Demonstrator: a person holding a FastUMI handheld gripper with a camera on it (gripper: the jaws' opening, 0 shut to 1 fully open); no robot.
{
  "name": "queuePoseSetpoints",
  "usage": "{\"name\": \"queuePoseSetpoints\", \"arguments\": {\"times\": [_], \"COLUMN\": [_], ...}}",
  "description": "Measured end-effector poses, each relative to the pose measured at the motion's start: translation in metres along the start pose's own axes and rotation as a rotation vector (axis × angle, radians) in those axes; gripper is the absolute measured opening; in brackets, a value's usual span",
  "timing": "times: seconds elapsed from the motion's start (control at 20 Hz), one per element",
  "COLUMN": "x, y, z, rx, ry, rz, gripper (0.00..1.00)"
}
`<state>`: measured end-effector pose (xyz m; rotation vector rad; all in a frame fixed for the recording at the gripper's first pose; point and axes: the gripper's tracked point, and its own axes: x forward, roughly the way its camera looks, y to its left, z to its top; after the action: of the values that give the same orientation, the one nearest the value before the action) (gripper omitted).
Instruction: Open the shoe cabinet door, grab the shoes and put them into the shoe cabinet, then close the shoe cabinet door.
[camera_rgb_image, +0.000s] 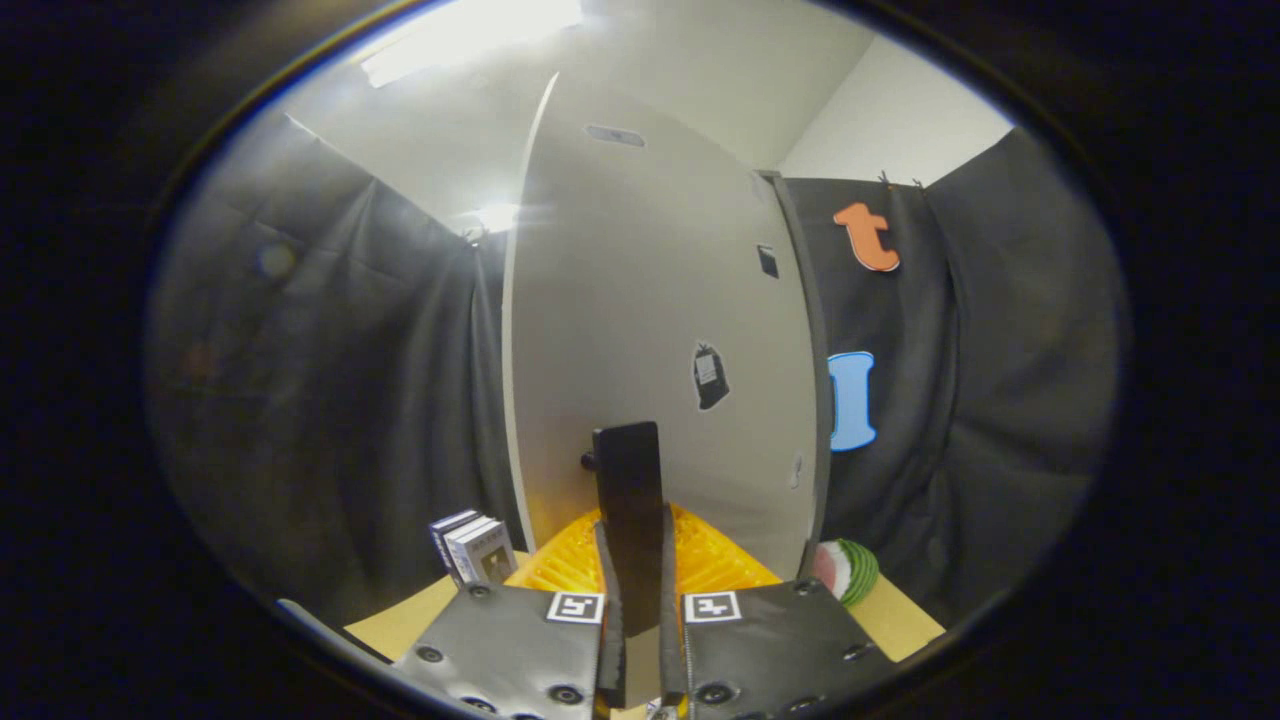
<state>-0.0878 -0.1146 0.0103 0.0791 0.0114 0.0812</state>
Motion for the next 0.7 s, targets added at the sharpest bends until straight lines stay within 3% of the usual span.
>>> {"name": "queuePoseSetpoints", "arguments": {"times": [0.7], "x": [-0.064], "y": [-0.115], "z": [0.0], "rx": [0.0], "ry": [0.027], "rz": [-0.23], "gripper": [0.15]}}
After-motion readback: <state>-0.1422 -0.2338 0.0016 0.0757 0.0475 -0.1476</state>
